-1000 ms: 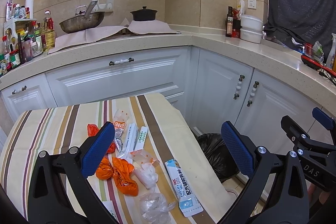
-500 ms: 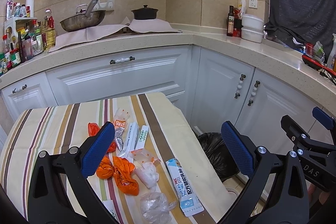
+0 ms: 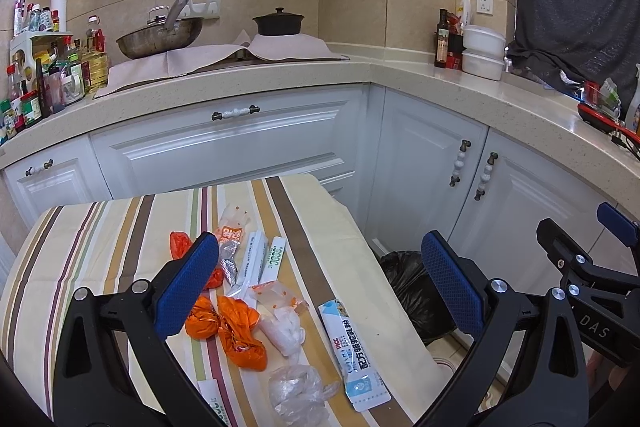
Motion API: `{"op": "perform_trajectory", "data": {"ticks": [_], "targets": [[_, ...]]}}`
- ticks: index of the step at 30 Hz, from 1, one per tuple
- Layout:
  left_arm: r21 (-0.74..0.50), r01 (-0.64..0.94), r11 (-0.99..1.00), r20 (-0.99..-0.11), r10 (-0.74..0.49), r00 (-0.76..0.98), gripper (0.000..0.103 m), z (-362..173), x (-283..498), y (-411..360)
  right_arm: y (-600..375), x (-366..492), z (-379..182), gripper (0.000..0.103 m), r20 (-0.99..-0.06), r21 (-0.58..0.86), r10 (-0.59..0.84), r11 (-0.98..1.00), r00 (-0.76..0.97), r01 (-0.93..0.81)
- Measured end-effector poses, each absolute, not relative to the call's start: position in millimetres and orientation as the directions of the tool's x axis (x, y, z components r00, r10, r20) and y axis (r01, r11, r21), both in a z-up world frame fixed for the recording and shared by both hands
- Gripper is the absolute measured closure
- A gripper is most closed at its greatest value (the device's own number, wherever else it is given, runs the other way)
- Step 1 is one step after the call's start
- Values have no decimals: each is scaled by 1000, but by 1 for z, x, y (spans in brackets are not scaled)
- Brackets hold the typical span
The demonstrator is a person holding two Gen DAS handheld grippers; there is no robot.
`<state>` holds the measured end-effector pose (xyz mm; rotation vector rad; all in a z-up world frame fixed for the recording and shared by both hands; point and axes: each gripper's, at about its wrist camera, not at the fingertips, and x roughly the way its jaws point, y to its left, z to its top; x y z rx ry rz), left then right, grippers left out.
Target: Collect trash
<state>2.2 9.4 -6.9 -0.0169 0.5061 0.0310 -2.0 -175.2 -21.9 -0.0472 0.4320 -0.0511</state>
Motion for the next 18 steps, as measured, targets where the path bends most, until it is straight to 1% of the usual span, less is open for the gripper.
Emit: {"op": "perform_trajectory", "data": {"ticks": [18], "targets": [[-10, -40, 999, -493, 30, 869, 4, -9, 3, 12, -174, -2, -22, 6, -417, -60, -59, 997, 907, 37]]}}
